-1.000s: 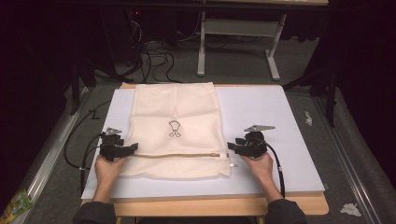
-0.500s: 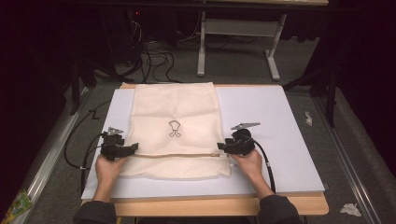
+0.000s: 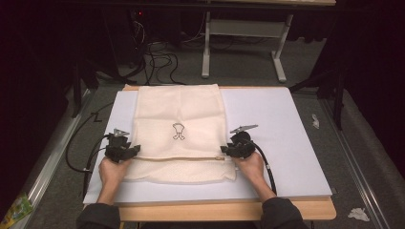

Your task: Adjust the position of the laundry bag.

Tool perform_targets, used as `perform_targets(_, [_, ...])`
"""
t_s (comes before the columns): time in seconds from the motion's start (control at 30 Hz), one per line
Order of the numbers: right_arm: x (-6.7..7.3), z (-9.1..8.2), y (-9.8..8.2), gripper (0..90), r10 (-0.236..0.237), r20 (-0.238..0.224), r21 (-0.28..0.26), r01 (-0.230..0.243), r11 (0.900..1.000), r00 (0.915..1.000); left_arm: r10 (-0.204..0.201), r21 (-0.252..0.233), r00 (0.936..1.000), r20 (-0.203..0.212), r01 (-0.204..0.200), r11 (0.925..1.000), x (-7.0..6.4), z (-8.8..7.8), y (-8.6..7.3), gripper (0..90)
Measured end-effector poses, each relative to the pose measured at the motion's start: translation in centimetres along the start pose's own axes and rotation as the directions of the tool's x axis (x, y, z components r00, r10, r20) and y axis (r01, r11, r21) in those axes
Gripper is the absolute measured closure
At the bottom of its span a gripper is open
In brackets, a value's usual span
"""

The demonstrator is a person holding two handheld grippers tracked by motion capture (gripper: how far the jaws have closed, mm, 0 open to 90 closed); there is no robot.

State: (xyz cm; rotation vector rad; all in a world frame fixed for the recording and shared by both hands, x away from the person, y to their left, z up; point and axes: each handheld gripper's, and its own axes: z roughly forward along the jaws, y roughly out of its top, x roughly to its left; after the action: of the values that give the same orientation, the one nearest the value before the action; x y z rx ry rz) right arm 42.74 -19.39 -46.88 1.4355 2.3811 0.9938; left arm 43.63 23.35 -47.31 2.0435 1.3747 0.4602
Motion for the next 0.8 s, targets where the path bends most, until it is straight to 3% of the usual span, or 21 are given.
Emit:
perform_targets(0.03, [0.0, 0.0, 0.0, 73.5, 0.0, 0.0, 0.0, 0.0, 1.0, 1.0, 0.006, 0.003, 0.9999, 0.008, -0.006, 1.0, 0.0, 0.0, 0.1, 62.3])
perform_targets(0.1, [0.0, 0.1, 0.2, 84.1, -0.019, -0.002, 0.013, 0.019, 1.0, 0.9998, 0.004, 0.005, 0.9999, 0.01, -0.004, 1.0, -0.1, 0.0, 0.2, 74.0])
perform_targets(0.17, [0.1, 0.1, 0.3, 86.7, -0.03, -0.004, 0.016, 0.03, 0.999, 0.9995, 0.009, 0.003, 0.9997, 0.022, -0.009, 1.0, -0.1, 0.0, 0.3, 81.9])
perform_targets(0.23, [0.2, 0.1, 0.3, 87.7, -0.046, -0.005, 0.015, 0.046, 0.999, 0.9989, 0.011, 0.003, 0.9996, 0.025, -0.011, 0.9999, 0.0, 0.0, 0.4, 84.2])
perform_targets(0.53, [-0.2, -1.0, 0.3, 88.4, -0.06, -0.017, -0.024, 0.06, 0.998, 0.9981, 0.013, -0.04, 0.9987, 0.048, -0.011, 0.9991, -0.4, -0.4, 0.8, 86.2])
perform_targets(0.8, [-1.3, -2.3, 0.1, 88.4, -0.039, -0.019, -0.06, 0.038, 0.997, 0.9991, 0.037, -0.059, 0.9965, 0.075, -0.033, 0.9977, -1.5, -0.5, 1.6, 86.3])
